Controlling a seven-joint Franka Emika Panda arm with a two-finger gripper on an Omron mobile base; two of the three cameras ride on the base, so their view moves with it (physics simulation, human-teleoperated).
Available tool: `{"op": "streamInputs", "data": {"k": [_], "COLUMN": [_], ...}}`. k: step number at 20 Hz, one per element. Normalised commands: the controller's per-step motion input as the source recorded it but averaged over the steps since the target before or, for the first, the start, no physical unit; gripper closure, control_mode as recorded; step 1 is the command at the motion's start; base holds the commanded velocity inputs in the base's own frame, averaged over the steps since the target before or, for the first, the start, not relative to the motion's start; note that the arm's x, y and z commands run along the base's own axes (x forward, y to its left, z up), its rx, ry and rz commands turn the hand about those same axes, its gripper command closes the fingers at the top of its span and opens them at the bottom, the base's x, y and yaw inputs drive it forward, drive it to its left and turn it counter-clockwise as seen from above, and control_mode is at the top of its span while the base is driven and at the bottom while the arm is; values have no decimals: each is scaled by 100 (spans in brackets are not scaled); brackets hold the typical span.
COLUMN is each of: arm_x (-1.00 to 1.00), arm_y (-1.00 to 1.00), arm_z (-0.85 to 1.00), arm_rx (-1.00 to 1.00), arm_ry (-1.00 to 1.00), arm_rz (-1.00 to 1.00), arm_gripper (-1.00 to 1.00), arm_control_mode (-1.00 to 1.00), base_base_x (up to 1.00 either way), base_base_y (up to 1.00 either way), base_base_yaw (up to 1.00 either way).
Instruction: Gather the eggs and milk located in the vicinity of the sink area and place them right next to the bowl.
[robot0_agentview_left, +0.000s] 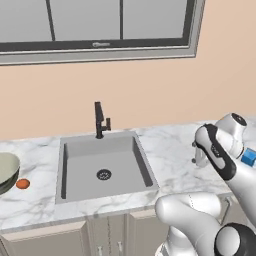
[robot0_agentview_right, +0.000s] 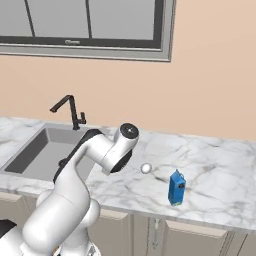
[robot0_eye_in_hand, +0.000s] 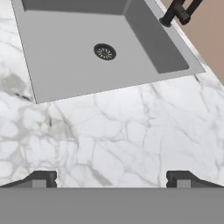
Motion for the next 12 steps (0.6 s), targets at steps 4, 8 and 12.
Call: {"op": "streamInputs", "data": {"k": [4,8,12], "arm_x": [0,0,3], "arm_y": [0,-1,0], "arm_z": [0,0,-1], "arm_rx": [0,0,0], "arm_ry": [0,0,2], "arm_rz": [0,0,-14], "arm_gripper": [-100,-100,-100], "arm_control_mode": [100,-100,-100], "base_base_x": [54,5,0], "base_base_y": [-8,-1,0], "base_base_yaw": [0,0,0]}}
